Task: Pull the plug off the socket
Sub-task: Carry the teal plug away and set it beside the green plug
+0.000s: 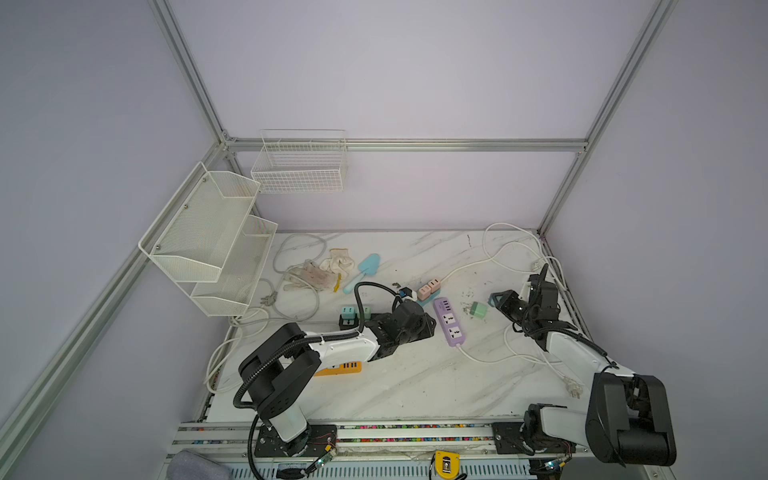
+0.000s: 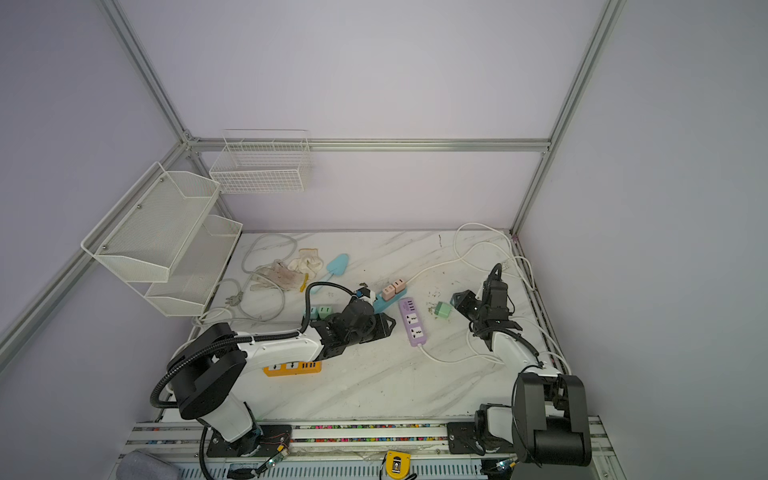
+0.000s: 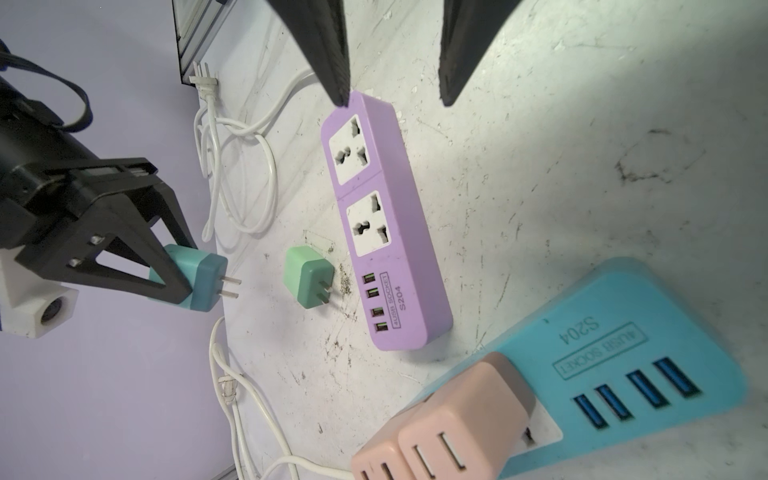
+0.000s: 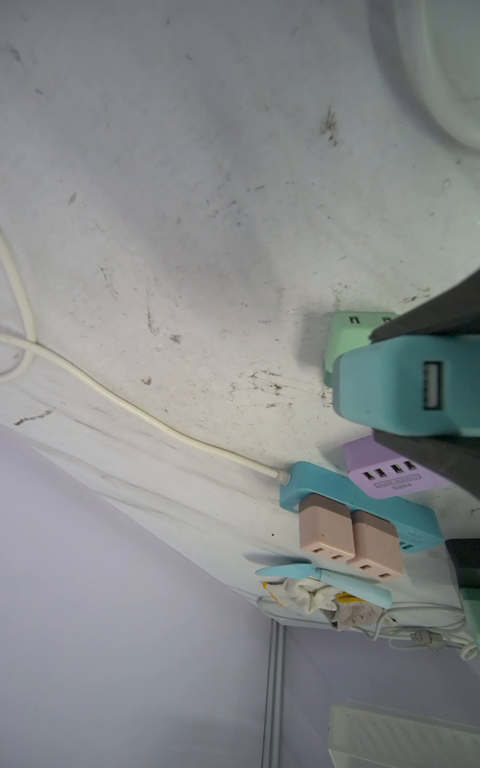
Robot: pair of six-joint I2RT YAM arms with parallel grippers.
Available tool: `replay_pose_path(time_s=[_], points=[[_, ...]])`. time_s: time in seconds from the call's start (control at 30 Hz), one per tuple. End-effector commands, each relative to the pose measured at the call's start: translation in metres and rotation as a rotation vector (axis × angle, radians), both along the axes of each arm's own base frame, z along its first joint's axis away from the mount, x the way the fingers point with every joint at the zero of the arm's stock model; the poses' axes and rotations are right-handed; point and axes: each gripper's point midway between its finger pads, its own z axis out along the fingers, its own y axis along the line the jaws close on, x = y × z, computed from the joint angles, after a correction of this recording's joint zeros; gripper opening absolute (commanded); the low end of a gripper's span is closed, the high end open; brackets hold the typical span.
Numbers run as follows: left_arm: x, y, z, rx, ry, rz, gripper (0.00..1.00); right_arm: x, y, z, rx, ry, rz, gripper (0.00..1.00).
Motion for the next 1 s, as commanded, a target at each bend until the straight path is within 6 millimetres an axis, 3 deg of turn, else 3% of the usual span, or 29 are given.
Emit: replay_pose_path(time_s=[0.0,0.13,0.4,0.97], points=[[-0.004,0.012,0.005,0.025,-0.047,-0.005,0.38,0.015,-0.009,0.002,0.053,-0.044,-0.017,0.01],[-0.005,0.019,0.011,0.026,-0.067,0.008,0.41,0.026,-0.019,-0.013,0.069,-0.012,-0.025,0.0],[-0.006,0.033,0.019,0.042,-0.094,0.04,0.43,0.039,-0.03,-0.022,0.055,0.001,-0.037,0.0],[-0.008,0.043,0.025,0.046,-0.12,0.061,0.45,0.041,-0.039,-0.052,0.047,0.067,-0.029,0.06]])
